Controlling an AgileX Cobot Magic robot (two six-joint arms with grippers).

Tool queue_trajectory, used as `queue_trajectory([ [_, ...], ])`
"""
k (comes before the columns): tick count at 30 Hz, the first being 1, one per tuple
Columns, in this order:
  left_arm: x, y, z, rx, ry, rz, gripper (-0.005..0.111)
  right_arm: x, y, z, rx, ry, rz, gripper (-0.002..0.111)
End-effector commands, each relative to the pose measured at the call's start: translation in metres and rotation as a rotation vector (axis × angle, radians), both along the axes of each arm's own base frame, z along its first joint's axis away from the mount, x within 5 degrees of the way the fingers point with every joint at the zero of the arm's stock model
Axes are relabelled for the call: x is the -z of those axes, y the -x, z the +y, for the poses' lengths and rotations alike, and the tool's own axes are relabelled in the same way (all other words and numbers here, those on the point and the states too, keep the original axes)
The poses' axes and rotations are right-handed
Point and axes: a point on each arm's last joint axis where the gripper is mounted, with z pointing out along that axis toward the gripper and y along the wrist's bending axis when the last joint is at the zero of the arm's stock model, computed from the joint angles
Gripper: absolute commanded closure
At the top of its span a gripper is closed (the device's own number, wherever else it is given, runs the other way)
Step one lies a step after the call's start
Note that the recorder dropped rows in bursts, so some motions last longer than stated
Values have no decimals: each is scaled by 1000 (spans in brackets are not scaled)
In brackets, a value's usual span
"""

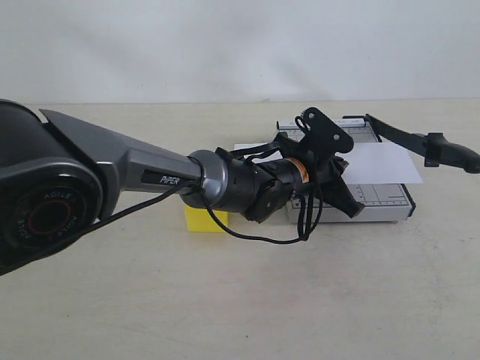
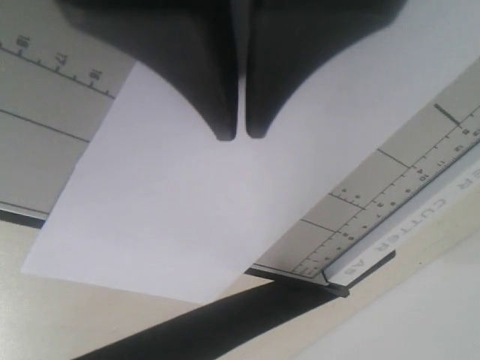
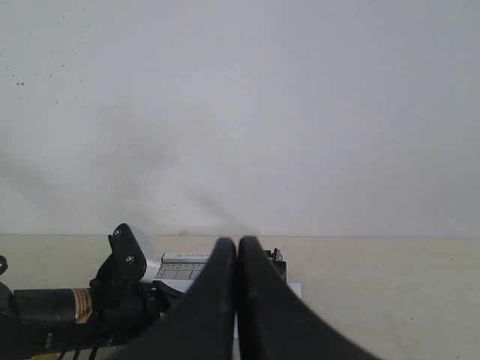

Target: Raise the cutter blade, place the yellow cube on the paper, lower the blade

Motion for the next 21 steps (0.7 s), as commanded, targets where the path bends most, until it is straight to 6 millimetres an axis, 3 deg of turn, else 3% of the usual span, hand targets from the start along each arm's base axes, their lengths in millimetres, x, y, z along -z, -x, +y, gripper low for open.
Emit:
queue_trajectory([
  [1,2,1,-3,-5,30,9,102,1,1,0,3,3,-6,108],
  [12,-12,-5,-10,-6,65,-20,102,1,1,0,3,3,-6,108],
  [21,-47,-5,-5,13,-69,13,102,1,1,0,3,3,-6,108],
])
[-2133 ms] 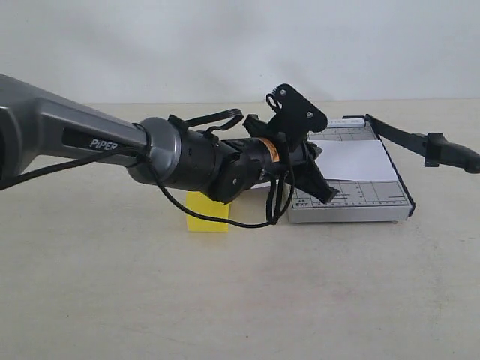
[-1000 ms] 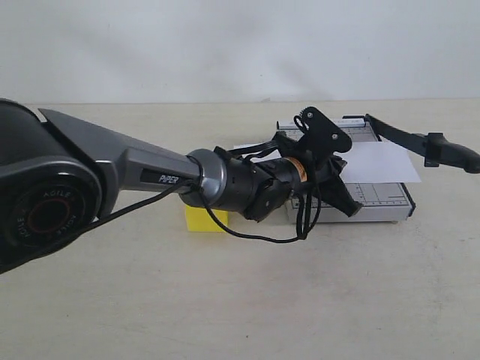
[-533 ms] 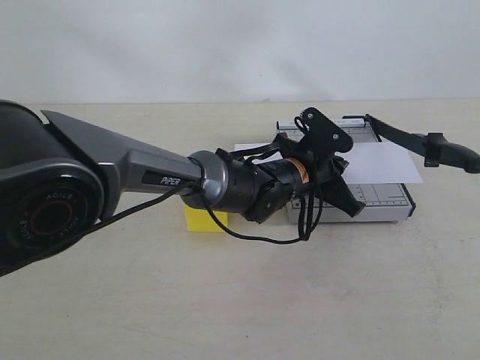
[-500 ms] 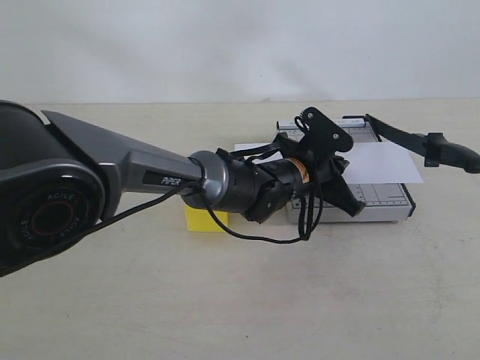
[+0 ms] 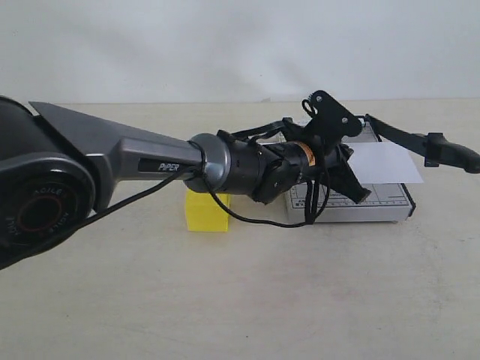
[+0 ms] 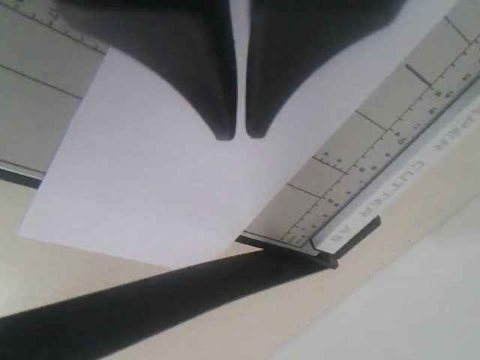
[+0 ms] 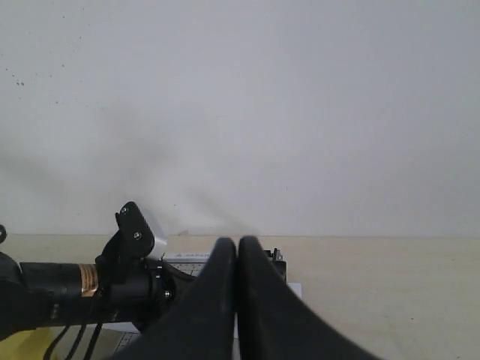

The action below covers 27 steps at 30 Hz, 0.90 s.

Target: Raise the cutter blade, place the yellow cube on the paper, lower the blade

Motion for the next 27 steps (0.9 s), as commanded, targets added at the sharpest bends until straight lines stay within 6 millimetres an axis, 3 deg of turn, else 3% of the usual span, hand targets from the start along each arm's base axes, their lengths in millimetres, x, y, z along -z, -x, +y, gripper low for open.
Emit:
queue_trajectory([
  [1,-26,1,3,10,-51,4,102,1,1,0,3,3,-6,108],
  [5,-34,-6,14,9,-105,-3,102,1,1,0,3,3,-6,108],
  [12,-24,-23,36,-41,-156,54,102,1,1,0,3,3,-6,108],
  [19,-2,-21,33,-45,-161,88,102,1,1,0,2,1,-6,108],
  [27,2,-19,29,-59,-123,102,102,1,1,0,2,1,-6,108],
])
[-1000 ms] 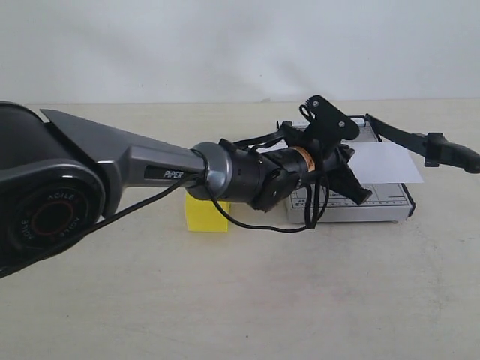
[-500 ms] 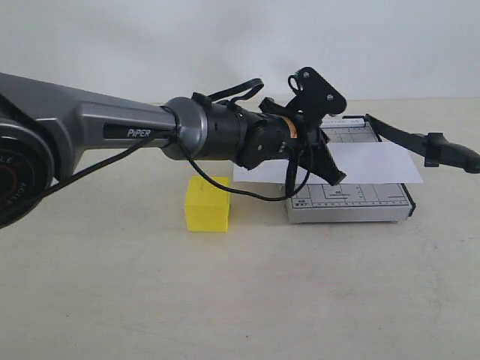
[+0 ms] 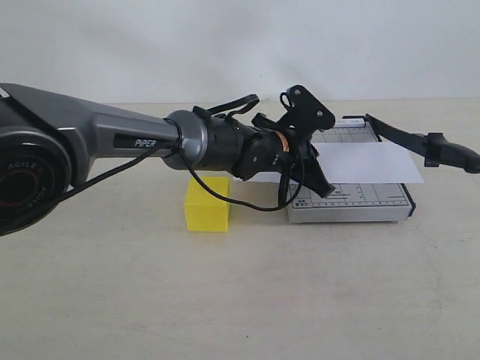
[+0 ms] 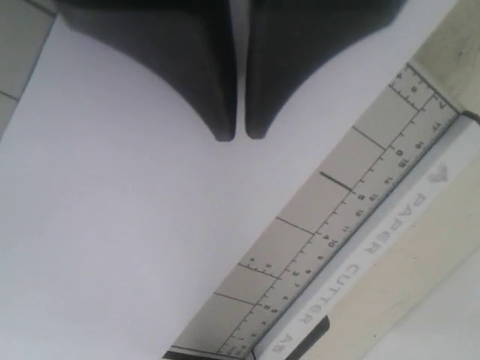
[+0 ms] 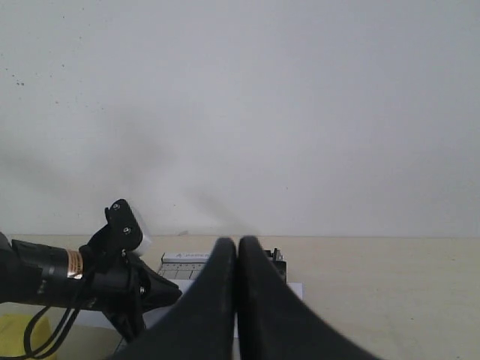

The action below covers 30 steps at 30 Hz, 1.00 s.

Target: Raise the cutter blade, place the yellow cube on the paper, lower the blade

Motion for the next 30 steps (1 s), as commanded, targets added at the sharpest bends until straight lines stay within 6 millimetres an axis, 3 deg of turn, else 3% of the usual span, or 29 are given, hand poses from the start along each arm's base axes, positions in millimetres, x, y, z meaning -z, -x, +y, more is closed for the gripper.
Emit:
queue_trajectory([
  [1,7,2,-4,-25,39,27,102,1,1,0,2,1,-6,108],
  [10,26,17,-24,12,83,12,102,1,1,0,2,1,-6,108],
  [21,33,18,-19,5,29,63,102,1,1,0,2,1,-6,108],
  [30,37,7,-4,-29,-15,103,102,1,1,0,2,1,-6,108],
])
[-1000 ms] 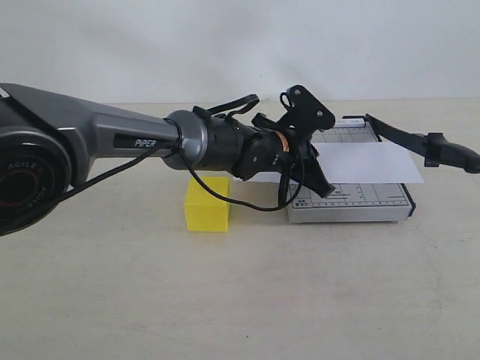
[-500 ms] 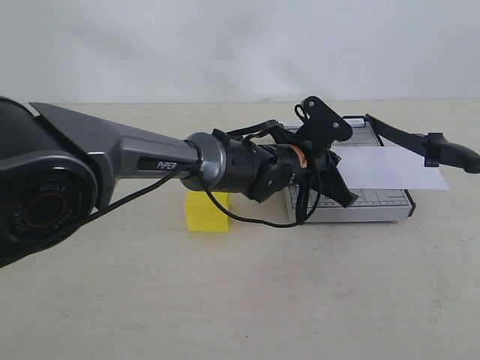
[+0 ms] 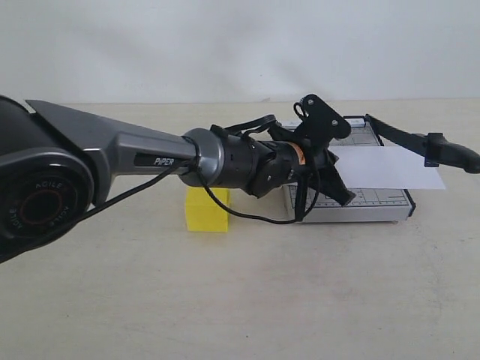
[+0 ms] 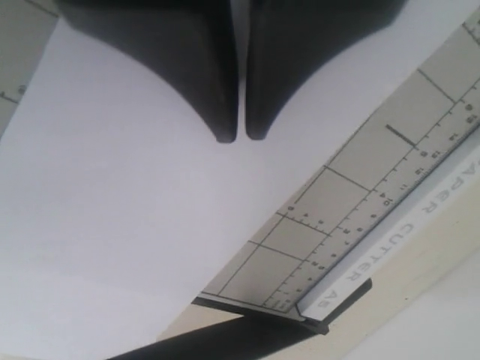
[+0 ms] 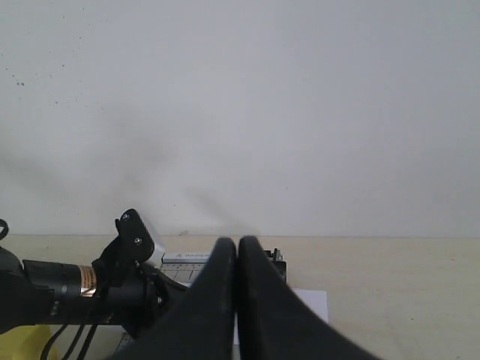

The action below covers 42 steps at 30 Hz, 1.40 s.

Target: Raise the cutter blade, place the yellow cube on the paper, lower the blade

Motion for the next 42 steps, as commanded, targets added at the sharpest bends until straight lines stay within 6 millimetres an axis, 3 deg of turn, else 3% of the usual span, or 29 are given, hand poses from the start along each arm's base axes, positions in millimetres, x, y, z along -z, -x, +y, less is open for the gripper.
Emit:
queue_trajectory([
  [1,21,-3,17,-35,-101,120,102,1,1,0,2,1,-6,108],
  [14,9,-5,21,-43,-114,129,102,1,1,0,2,1,-6,108],
  [22,-9,-4,21,-48,-99,128,102,1,1,0,2,1,-6,108],
  [25,-11,-4,20,-68,-70,145,95,1,1,0,2,1,-6,108],
  [34,-24,3,6,-53,11,95,59,1,1,0,2,1,-6,108],
  [42,-40,4,1,-43,57,44,61,1,1,0,2,1,-6,108],
])
